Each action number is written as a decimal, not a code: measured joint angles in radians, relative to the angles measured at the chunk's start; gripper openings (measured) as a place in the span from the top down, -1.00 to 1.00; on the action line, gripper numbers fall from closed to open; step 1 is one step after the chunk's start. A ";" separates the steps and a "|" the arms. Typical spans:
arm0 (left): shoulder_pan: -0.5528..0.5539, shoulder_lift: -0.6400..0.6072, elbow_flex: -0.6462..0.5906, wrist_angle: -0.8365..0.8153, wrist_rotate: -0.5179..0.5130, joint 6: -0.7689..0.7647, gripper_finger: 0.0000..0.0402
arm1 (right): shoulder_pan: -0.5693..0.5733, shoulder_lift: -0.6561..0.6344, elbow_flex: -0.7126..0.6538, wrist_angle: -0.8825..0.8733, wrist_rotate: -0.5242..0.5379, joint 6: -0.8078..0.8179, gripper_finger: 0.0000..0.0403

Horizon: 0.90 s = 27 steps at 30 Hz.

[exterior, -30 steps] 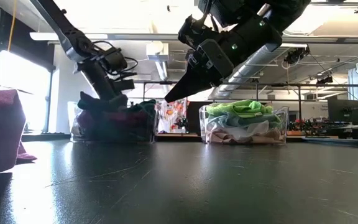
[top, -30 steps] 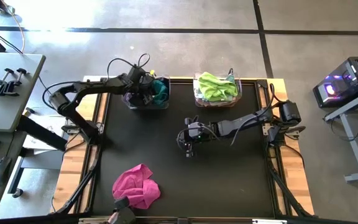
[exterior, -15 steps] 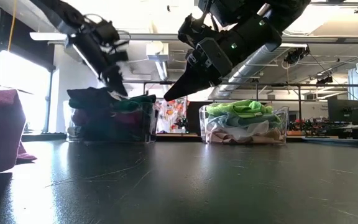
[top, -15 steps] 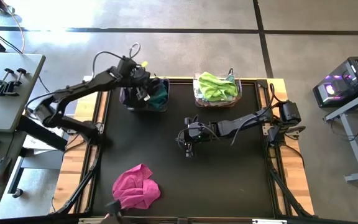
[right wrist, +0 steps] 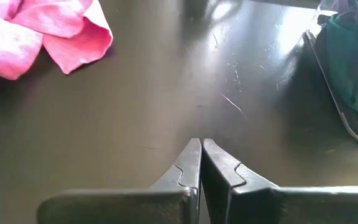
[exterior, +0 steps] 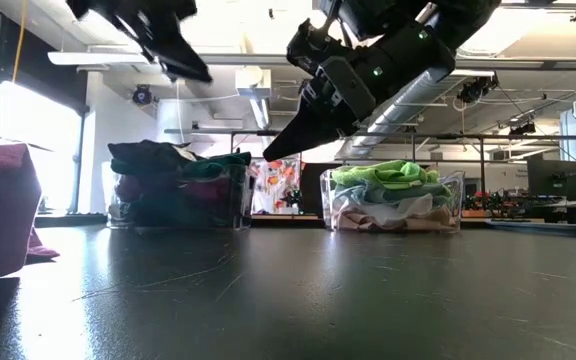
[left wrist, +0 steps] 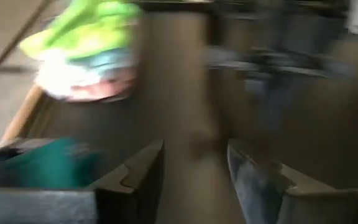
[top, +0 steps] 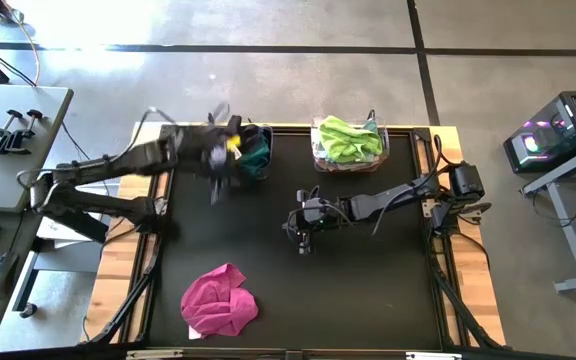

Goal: Sort towels by color in basket
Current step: Put the pink kitchen towel into the right transparent bin

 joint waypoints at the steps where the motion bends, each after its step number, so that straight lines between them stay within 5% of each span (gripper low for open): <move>1: -0.068 -0.011 -0.006 0.000 -0.023 -0.009 0.22 | 0.000 0.000 0.000 0.005 0.000 0.000 1.00; 9: -0.646 0.060 -0.015 -0.132 -0.487 -0.337 0.45 | 0.000 0.000 0.000 0.040 0.000 -0.001 1.00; 14: -0.902 0.192 -0.016 -0.249 -0.469 -0.758 0.56 | 0.000 0.000 0.000 0.119 0.000 -0.031 1.00; 19: -1.044 0.323 -0.016 -0.242 -0.502 -1.167 0.61 | 0.000 0.000 0.000 0.173 0.000 -0.056 1.00; 27: -1.135 0.510 -0.016 -0.115 -0.296 -1.455 0.61 | 0.000 0.000 0.000 0.210 -0.001 -0.086 1.00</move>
